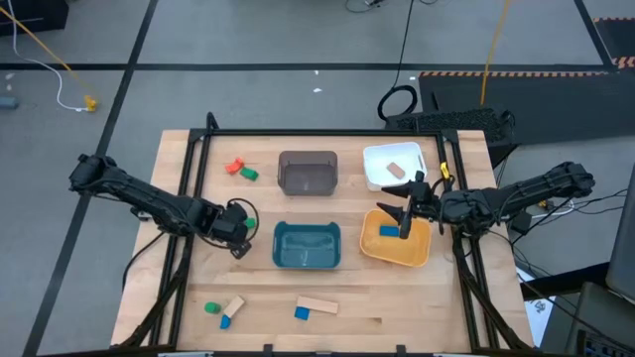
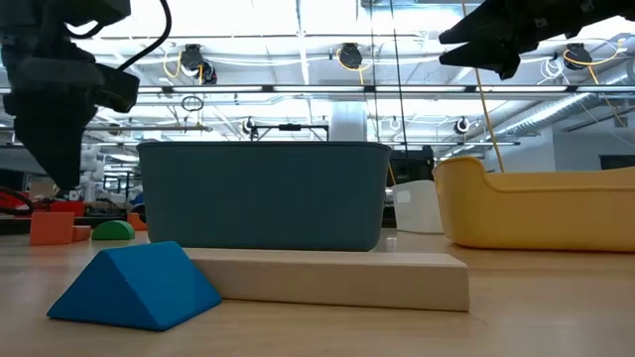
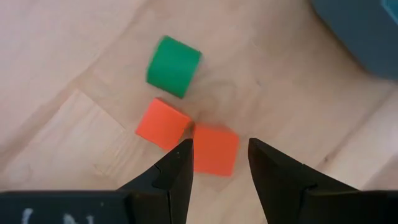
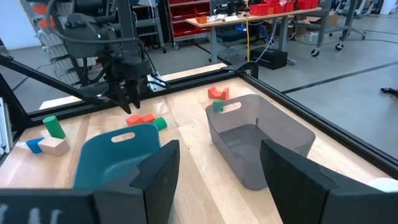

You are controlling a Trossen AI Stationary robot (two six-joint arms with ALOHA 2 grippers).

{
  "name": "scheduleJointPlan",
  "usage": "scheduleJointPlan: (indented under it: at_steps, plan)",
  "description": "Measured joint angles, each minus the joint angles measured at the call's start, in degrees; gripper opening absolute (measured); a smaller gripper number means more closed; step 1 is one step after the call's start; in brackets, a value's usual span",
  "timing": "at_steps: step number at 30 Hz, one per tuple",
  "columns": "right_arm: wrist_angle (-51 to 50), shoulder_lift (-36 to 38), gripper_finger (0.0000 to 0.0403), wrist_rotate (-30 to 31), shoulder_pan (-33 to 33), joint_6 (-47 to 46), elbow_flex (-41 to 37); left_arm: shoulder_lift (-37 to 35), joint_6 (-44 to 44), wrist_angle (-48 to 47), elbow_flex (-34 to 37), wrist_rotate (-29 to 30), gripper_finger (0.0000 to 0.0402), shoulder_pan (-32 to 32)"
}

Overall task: Sort & place blocks by color
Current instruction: Put the middle orange block into the transparent black bin

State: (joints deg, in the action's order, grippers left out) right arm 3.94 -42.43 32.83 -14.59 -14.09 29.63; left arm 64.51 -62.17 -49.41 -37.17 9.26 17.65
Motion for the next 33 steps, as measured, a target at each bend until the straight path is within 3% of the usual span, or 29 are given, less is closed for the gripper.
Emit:
scheduleJointPlan:
  at_steps: [6, 12, 26, 33]
  plan:
    - [-0.6, 0.0, 0.0215, 0.1, 0.0, 0.2, 0.0, 0.0, -8.1, 0.0, 0.0, 4.3, 0.0154, 0.0]
    - [-0.5, 0.0, 0.0215, 0.1, 0.0, 0.2, 0.0, 0.0, -8.6, 1.0, 0.0, 6.8, 0.0154, 0.0]
    - [-0.5, 0.0, 0.0215, 0.1, 0.0, 0.2, 0.0, 0.0, -0.4, 19.9, 0.0, 6.9, 0.0155, 0.2]
    - [-0.5, 0.0, 0.0215, 0.1, 0.0, 0.2, 0.0, 0.0, 1.6, 20.5, 0.1, 9.9, 0.0155, 3.1]
